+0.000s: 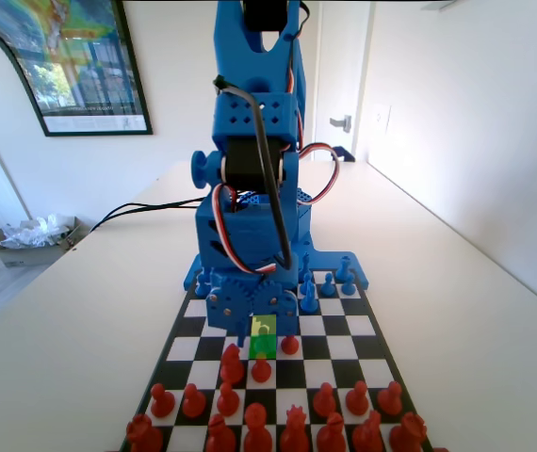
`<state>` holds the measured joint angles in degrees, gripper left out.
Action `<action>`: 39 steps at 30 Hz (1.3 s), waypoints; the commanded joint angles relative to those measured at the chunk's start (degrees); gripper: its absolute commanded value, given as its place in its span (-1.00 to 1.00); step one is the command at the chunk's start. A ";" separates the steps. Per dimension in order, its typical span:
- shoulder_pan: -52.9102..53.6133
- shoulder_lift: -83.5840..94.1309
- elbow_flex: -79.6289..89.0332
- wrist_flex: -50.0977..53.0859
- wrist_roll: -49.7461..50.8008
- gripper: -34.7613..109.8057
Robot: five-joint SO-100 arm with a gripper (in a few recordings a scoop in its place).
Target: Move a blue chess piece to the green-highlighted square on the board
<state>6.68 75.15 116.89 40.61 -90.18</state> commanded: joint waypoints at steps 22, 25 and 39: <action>-1.85 22.76 -10.90 21.88 -1.23 -0.51; -2.46 26.37 -11.16 26.28 -2.72 -0.51; -7.38 55.63 -10.11 47.64 -6.33 -0.51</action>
<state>0.53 122.26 109.16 83.94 -95.45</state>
